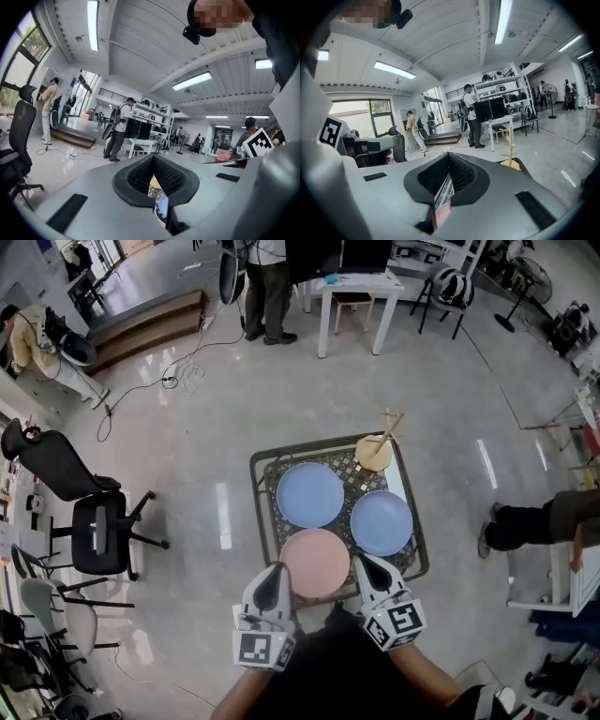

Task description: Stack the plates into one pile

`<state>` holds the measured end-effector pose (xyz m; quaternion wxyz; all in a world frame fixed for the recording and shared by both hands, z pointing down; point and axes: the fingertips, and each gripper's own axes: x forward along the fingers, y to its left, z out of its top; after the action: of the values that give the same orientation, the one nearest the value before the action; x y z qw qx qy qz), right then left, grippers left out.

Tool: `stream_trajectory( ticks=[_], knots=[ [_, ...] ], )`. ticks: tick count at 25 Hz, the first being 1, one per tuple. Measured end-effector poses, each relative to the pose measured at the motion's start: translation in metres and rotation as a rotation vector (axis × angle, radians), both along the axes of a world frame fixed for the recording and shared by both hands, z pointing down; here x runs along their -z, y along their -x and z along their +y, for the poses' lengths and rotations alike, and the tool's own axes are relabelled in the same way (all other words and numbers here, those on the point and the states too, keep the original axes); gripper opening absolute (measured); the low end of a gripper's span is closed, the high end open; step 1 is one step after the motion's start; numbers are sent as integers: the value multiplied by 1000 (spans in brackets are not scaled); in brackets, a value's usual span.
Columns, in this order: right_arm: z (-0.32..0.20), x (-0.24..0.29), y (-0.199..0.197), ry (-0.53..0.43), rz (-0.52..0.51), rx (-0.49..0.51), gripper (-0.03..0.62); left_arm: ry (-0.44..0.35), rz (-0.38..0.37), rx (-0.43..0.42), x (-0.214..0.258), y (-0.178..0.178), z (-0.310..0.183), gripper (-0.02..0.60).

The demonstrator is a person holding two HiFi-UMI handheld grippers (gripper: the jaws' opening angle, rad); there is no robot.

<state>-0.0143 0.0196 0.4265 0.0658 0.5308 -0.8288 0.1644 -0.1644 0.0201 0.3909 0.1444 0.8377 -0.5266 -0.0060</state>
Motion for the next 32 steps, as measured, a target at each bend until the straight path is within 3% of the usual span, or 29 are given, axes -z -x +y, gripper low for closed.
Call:
stream_trajectory(
  ticks=[10,19,25,30,32],
  knots=[
    [-53,-27,16,56,31,-106,0,49,-54,-114,-33,33,-64,12],
    [-88,-82,3,175,39,-132,0,155,-114,-182,-92,21,-97,14],
    [-117,-128,-14,254,45,-155,0,213,-188,-183,-137,12,-120,14],
    [-138,-181,-27,339,72,-180,2,377,-134,-201,-205,8,-139,15],
    [-149,-200,-29,366,75,-180,2,417,-168,-188,-234,10,-151,20]
  ],
)
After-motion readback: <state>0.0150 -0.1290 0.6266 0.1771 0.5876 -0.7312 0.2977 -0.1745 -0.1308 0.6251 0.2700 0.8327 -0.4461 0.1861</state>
